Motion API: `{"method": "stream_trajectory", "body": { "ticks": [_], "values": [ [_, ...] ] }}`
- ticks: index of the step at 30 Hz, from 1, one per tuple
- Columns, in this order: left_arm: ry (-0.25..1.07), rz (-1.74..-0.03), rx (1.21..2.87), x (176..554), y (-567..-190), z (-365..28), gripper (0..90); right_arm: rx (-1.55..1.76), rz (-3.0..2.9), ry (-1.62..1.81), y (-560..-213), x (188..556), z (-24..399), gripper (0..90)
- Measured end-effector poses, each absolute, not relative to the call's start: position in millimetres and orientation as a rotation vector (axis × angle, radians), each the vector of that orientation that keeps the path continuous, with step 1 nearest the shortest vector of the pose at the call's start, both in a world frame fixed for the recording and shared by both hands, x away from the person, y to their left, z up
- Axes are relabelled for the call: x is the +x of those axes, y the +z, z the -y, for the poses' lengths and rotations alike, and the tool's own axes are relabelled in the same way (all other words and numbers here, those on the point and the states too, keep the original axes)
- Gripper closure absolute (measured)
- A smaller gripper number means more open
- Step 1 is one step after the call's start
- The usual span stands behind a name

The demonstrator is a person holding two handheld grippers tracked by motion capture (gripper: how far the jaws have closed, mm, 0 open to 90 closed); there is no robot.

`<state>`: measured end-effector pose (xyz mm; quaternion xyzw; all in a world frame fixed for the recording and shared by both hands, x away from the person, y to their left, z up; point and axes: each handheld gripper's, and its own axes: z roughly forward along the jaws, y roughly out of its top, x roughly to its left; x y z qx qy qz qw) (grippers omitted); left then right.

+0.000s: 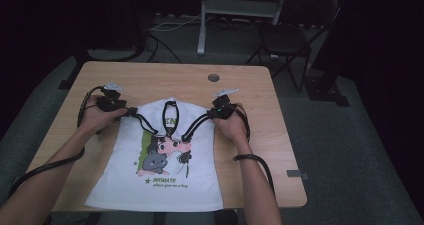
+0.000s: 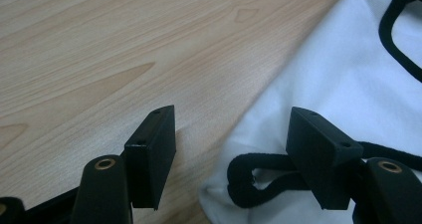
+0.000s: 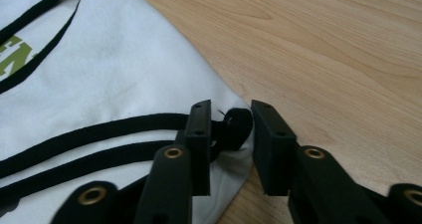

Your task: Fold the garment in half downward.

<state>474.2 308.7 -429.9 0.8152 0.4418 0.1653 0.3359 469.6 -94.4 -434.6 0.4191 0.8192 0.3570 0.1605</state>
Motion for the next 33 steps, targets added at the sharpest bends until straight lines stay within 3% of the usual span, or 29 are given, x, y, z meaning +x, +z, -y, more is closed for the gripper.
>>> {"method": "stream_trajectory", "body": {
  "ticks": [1, 2, 4, 5, 6, 7, 9, 33],
  "values": [
    [0.431, -1.152, 2.126, 474, -430, -309, 42.0, 1.197, -2.340, 1.020, -435, 470, 94, 75.2],
    [0.429, -1.138, 2.133, 474, -430, -309, 42.0, 1.189, -2.342, 1.032, -435, 469, 94, 78.8],
    [0.432, -1.108, 2.138, 473, -430, -308, 59.2, 1.187, -2.344, 1.041, -436, 469, 93, 80.9],
    [0.420, -1.094, 2.147, 473, -429, -308, 59.2, 1.188, -2.344, 1.046, -436, 469, 93, 81.5],
    [0.411, -1.080, 2.155, 473, -429, -308, 65.6, 1.195, -2.347, 1.054, -436, 470, 93, 81.8],
    [0.397, -1.065, 2.167, 474, -428, -306, 76.3, 1.239, -2.340, 1.097, -437, 472, 95, 82.3],
    [0.398, -1.033, 2.193, 474, -427, -304, 80.2, 1.265, -2.334, 1.122, -437, 474, 98, 82.4],
    [0.433, -1.060, 1.971, 485, -397, -308, 81.7, 1.317, -2.189, 1.344, -412, 489, 110, 82.3]
  ]
}}
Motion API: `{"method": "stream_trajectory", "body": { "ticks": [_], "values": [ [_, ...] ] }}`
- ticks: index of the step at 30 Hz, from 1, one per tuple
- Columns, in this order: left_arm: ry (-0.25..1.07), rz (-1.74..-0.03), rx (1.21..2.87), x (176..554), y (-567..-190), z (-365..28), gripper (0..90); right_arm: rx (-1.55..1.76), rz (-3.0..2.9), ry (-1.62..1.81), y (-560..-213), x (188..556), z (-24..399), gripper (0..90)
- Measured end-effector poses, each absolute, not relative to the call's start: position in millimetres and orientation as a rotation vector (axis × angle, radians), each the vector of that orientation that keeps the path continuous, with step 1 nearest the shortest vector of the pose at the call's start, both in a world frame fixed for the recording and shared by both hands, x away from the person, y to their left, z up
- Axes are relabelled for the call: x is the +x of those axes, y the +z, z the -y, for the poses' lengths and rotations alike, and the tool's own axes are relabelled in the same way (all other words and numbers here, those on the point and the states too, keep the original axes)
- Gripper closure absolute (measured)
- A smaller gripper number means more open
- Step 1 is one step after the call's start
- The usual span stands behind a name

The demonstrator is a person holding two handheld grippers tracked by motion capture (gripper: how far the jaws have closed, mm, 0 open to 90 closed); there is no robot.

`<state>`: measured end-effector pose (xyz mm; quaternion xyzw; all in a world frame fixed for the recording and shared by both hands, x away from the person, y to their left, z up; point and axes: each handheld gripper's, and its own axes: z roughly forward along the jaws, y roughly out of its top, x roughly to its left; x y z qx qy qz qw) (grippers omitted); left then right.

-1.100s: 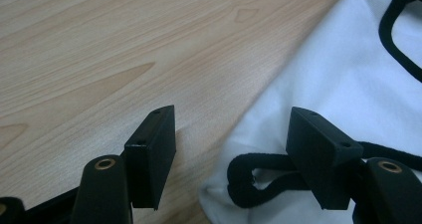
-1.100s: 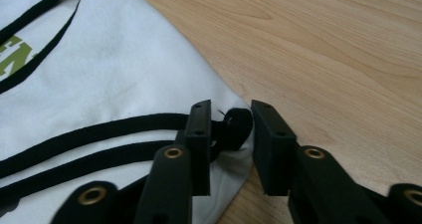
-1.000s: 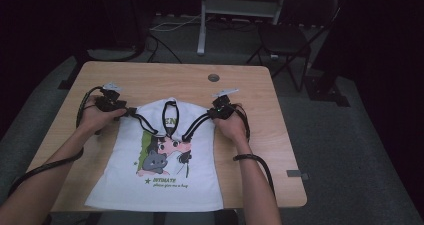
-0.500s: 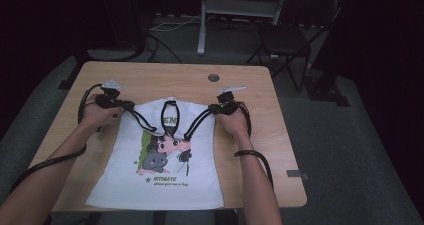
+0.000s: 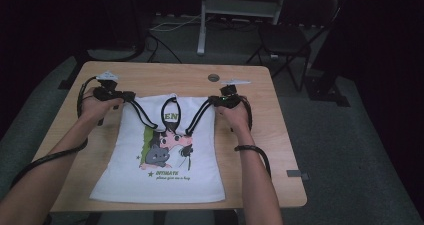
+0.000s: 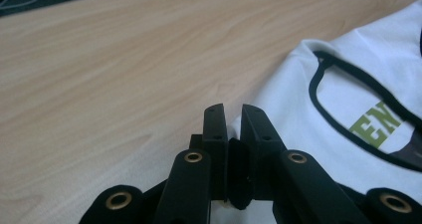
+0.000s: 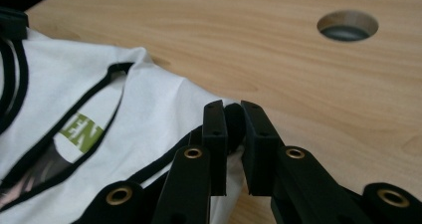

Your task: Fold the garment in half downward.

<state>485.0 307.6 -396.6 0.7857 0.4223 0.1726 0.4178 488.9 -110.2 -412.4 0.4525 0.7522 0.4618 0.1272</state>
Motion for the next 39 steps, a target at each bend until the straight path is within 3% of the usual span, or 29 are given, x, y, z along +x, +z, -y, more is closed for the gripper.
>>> {"method": "stream_trajectory", "body": {
  "ticks": [10, 25, 39],
  "values": [
    [0.439, -1.046, 1.873, 484, -383, -316, 81.6, 1.283, -2.119, 1.454, -391, 490, 119, 82.1],
    [0.347, -0.951, 1.897, 465, -376, -320, 81.3, 1.123, -2.189, 1.582, -388, 470, 120, 82.1],
    [0.344, -0.906, 1.944, 447, -381, -324, 81.2, 1.060, -2.265, 1.585, -399, 448, 132, 82.1]
  ]
}}
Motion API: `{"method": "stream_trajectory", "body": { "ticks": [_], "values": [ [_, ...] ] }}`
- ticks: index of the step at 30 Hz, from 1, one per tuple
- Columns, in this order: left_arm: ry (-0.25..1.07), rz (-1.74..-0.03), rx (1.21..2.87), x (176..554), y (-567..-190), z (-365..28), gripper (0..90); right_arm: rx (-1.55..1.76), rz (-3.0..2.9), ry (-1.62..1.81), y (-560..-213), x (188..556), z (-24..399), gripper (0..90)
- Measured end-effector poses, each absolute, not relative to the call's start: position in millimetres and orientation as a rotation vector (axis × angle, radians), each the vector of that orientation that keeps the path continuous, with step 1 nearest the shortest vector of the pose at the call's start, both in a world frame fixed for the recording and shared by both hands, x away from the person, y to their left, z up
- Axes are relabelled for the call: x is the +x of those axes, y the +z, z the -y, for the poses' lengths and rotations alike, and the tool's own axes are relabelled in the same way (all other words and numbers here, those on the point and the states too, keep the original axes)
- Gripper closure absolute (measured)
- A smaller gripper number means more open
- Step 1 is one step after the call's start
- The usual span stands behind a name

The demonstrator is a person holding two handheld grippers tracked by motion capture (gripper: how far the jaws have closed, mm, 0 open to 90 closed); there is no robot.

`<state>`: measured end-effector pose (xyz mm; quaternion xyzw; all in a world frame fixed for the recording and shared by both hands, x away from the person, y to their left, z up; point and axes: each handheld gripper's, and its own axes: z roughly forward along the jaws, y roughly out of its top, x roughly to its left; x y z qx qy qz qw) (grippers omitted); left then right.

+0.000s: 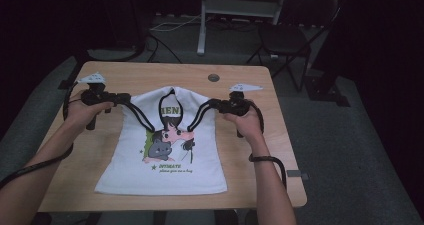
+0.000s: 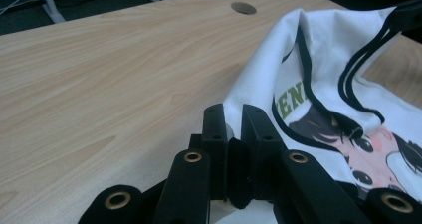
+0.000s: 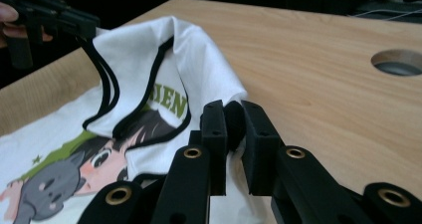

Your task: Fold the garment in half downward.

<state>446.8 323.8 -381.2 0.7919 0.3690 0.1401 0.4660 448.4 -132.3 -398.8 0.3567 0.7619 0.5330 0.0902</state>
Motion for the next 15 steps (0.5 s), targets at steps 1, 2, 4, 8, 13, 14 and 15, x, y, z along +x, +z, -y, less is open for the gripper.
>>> {"method": "stream_trajectory", "body": {
  "ticks": [1, 2, 4, 8, 13, 14, 15],
  "values": [
    [0.345, -0.908, 1.947, 446, -382, -324, 81.2, 1.059, -2.268, 1.578, -400, 448, 133, 82.1],
    [0.347, -0.906, 1.954, 445, -383, -324, 81.2, 1.061, -2.273, 1.570, -401, 447, 133, 82.1],
    [0.347, -0.912, 1.960, 445, -384, -325, 81.2, 1.061, -2.281, 1.555, -402, 446, 135, 82.1],
    [0.358, -0.921, 1.983, 445, -387, -326, 81.2, 1.068, -2.298, 1.511, -406, 446, 137, 82.1],
    [0.357, -0.931, 2.004, 444, -392, -328, 81.2, 1.064, -2.335, 1.456, -413, 444, 139, 82.0],
    [0.354, -0.933, 2.009, 444, -393, -329, 81.2, 1.072, -2.340, 1.449, -415, 443, 139, 82.1],
    [0.354, -0.935, 2.008, 443, -394, -329, 81.2, 1.072, -2.340, 1.449, -415, 443, 139, 82.1]
  ]
}}
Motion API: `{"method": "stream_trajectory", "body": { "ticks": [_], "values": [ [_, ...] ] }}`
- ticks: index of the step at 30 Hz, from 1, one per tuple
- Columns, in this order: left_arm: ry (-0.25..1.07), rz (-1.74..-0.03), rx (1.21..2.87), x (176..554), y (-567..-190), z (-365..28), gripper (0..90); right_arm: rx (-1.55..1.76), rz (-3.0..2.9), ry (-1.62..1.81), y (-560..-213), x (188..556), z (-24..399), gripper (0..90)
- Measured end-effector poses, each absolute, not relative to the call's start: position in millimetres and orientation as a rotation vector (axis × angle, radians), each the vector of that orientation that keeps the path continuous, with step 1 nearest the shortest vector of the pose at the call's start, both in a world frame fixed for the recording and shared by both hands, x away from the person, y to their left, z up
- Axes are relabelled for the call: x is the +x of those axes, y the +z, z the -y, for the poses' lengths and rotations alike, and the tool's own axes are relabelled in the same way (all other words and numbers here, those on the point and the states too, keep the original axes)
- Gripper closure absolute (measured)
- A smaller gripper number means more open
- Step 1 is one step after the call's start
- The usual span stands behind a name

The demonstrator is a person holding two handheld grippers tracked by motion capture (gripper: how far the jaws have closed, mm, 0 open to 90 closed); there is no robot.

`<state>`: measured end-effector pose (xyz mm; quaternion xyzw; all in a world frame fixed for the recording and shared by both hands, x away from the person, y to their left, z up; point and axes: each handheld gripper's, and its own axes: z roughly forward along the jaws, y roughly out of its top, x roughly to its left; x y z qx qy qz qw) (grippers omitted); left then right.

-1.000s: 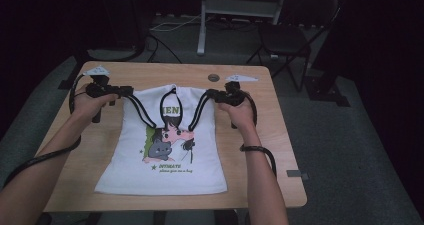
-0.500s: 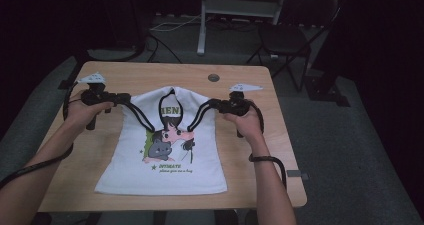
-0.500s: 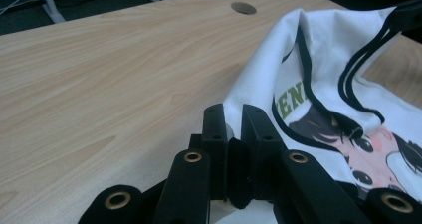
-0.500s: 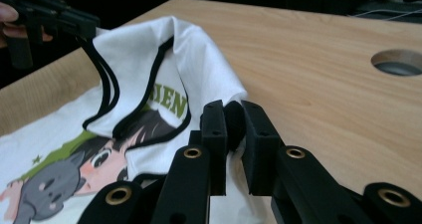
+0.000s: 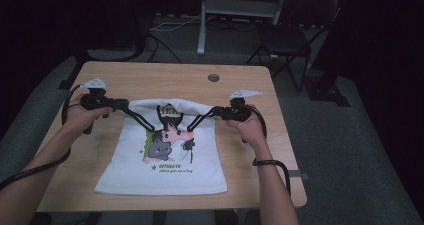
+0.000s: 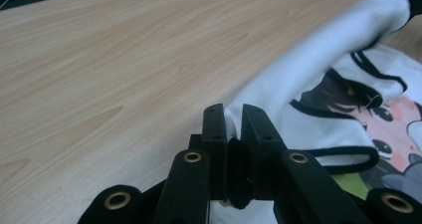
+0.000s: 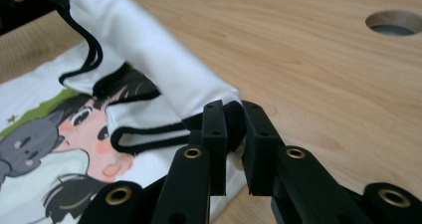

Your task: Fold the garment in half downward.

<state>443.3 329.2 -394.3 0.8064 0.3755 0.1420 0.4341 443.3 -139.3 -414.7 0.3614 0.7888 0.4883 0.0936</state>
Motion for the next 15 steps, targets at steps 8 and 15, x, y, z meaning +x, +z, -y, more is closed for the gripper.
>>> {"method": "stream_trajectory", "body": {
  "ticks": [8, 15],
  "values": [
    [0.352, -0.918, 2.049, 436, -402, -331, 81.2, 1.052, -2.376, 1.411, -421, 437, 138, 82.1],
    [0.373, -0.889, 2.083, 428, -406, -329, 81.3, 1.020, -2.405, 1.377, -425, 429, 138, 82.0]
  ]
}}
